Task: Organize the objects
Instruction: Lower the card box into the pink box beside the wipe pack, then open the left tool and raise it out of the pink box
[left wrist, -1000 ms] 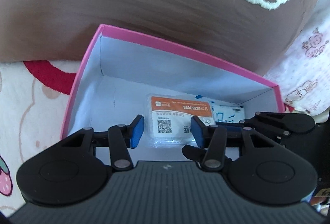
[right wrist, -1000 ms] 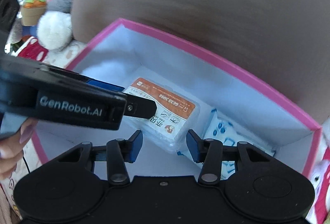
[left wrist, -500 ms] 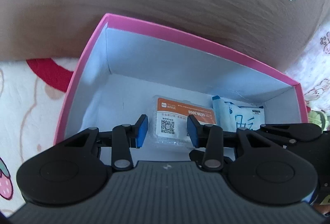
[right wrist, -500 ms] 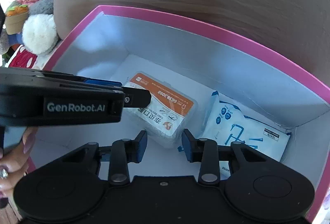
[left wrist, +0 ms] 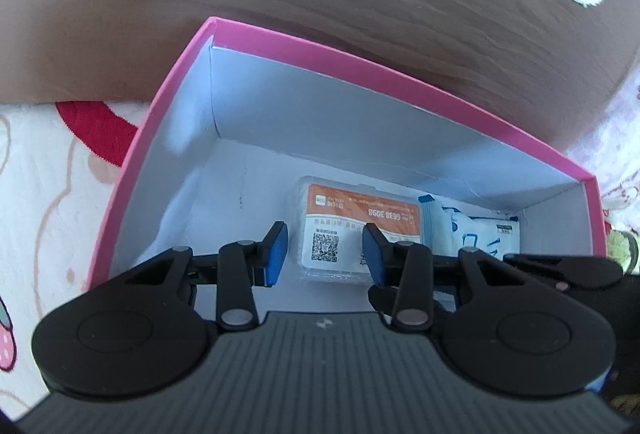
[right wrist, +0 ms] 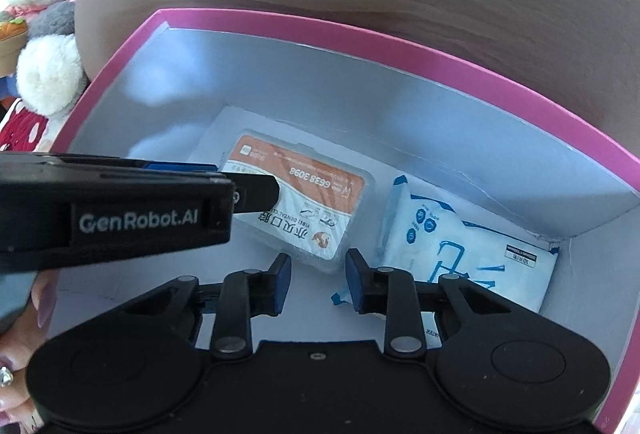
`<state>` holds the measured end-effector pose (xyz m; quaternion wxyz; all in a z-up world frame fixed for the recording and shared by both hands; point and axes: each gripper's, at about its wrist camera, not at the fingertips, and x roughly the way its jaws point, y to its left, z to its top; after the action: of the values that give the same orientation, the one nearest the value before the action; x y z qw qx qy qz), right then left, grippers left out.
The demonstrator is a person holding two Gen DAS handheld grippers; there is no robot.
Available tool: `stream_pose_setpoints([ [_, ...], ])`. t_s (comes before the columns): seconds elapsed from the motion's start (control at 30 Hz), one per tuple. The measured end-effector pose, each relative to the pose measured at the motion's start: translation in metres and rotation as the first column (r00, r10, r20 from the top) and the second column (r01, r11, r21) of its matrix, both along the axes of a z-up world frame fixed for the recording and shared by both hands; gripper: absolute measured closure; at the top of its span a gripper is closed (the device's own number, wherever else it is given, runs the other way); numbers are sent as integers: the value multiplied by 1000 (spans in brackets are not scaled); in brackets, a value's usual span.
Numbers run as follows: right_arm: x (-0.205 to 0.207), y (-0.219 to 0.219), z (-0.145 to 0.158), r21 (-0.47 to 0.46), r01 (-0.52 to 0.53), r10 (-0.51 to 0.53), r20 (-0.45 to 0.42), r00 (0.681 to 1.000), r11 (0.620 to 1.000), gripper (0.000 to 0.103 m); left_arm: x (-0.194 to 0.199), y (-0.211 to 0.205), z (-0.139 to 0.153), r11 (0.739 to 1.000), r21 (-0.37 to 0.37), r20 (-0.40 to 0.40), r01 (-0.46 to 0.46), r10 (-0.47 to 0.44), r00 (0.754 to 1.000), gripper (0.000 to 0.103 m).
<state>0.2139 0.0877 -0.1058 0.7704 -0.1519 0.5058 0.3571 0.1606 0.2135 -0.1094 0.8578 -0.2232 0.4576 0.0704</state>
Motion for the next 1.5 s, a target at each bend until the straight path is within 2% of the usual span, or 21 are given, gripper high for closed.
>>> stream_pose_setpoints([
  [0.17,-2,1,4,-4,-23,23,26,999,1000,69,10,-5,10,999,37,-42,-15,17,999,64],
  [0.27,-1,0,7,-5,-44,45,35,998,999,66,12,-4,9,1000,24,-51,-14,16,999,64],
  [0.3,-1,-1,8,-2,-52,52,35,998,999,67,11,-4,9,1000,19,-52,-18,19,998,65],
  [0.37,-1,-1,9,-17,-61,61,43,997,998,73,11,-4,9,1000,21,-47,-23,24,999,68],
  [0.5,1,-1,10,-17,-40,41,32,999,999,72,11,-9,8,998,56,-34,-37,39,999,70],
  [0.6,-1,-4,15,-3,-44,44,61,997,999,72,9,-12,10,997,69,-20,-43,45,999,73],
  [0.63,-4,-6,18,-2,-49,49,78,996,999,71,9,-14,11,997,70,-22,-41,43,999,74],
  [0.73,-12,-10,28,-4,-62,62,113,992,998,60,6,-16,9,997,69,-39,-46,49,998,75],
  [0.87,-18,-21,42,34,-77,72,123,990,996,59,3,-23,13,995,82,-38,-49,52,998,75],
  [0.97,-20,-21,51,71,-84,75,118,990,994,59,-5,-30,25,995,98,-24,-37,40,999,75],
  [1.0,-21,-26,52,79,-85,76,118,990,993,59,-7,-33,30,993,111,-21,-32,34,999,75],
  [1.03,-26,-48,50,87,-87,76,119,990,992,59,-9,-36,34,992,121,-20,-26,29,999,75],
  [1.1,-28,-50,54,104,-88,75,120,990,991,59,-11,-44,41,992,128,-22,-16,19,1000,75],
  [1.23,-34,-58,64,134,-96,80,118,990,986,59,-26,-57,57,990,123,-44,62,-57,997,75],
  [1.5,-56,-75,105,137,-144,123,152,981,980,59,-58,-78,107,979,161,6,126,-129,992,75],
])
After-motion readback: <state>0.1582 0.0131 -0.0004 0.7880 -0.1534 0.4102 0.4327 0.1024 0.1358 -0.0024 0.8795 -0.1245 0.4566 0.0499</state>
